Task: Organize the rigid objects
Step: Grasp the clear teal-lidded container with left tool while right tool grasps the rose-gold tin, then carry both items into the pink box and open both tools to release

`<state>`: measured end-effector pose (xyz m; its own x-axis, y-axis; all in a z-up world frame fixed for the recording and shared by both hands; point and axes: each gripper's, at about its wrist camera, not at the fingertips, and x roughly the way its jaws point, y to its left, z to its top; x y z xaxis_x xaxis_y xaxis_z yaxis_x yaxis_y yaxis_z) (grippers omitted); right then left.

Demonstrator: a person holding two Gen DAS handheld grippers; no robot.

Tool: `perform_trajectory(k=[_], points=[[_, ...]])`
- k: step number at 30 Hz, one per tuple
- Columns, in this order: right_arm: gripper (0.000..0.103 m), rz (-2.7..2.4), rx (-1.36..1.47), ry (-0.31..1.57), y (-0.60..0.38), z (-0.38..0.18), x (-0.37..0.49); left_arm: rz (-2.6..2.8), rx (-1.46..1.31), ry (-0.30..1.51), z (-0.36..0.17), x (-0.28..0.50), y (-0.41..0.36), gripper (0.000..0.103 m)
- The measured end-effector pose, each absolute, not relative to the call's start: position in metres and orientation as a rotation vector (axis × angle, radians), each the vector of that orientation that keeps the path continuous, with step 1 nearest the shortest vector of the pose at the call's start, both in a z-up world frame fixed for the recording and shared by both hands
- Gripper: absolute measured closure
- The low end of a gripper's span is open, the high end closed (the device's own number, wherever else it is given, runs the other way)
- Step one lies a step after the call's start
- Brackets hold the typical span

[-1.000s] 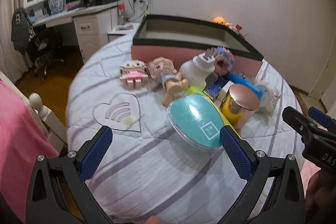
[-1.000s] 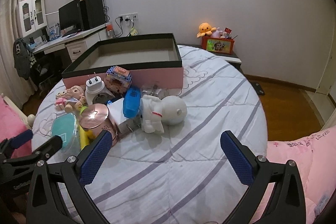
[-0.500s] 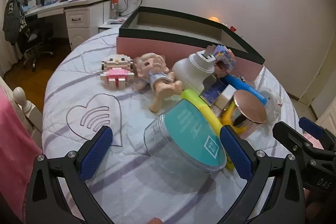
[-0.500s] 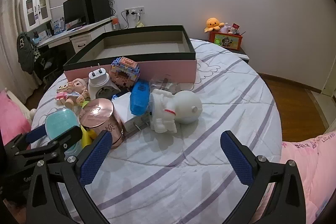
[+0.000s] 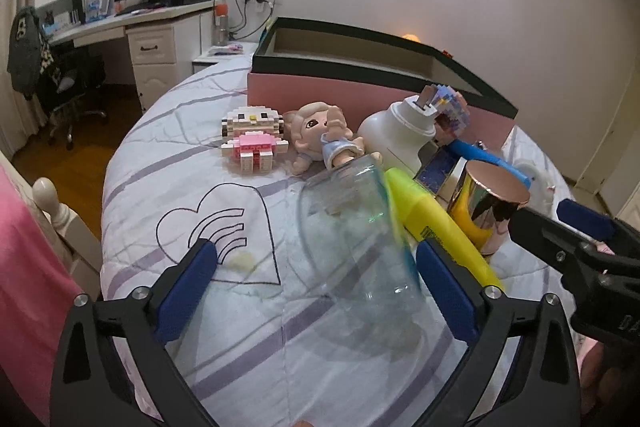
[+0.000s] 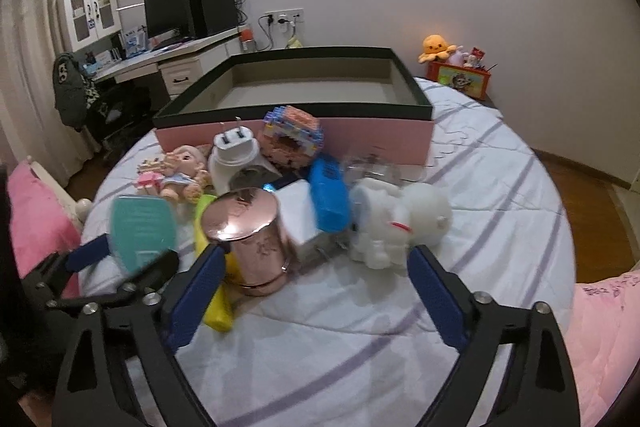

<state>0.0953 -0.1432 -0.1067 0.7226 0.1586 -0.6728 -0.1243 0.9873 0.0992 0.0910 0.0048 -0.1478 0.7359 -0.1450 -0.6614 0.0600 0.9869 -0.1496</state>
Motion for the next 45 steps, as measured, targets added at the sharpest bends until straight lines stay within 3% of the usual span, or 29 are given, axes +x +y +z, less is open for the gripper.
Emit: perform_trajectory(k=[3, 6, 11, 13, 20, 22, 30, 45], points=[[0.019, 0.188, 0.053, 0.749, -0.136, -0.107, 0.101, -0.126, -0.115, 0.734, -0.149, 0.094, 0.005, 0.005], [0.027, 0.221, 0.065, 0.749, -0.131, -0.106, 0.107, -0.142, -0.121, 0.736, -0.148, 0.098, 0.01, 0.021], [0.029, 0.223, 0.058, 0.757, -0.122, -0.107, 0.116, -0.175, -0.156, 0.745, -0.146, 0.103, 0.017, 0.043], [0.04, 0.258, 0.082, 0.756, -0.122, -0.103, 0.114, -0.19, -0.162, 0.745, -0.145, 0.102, 0.018, 0.052], [0.042, 0.274, 0.079, 0.785, -0.114, -0.116, 0.115, -0.205, -0.164, 0.74, -0.144, 0.096, 0.018, 0.056], [0.051, 0.291, 0.1, 0.775, -0.115, -0.116, 0.115, -0.209, -0.167, 0.738, -0.144, 0.095, 0.02, 0.057], [0.052, 0.316, 0.133, 0.751, -0.126, -0.108, 0.105, -0.215, -0.17, 0.71, -0.134, 0.092, 0.025, 0.066], [0.052, 0.323, 0.167, 0.683, -0.144, -0.08, 0.096, -0.231, -0.149, 0.644, -0.103, 0.085, 0.026, 0.066]])
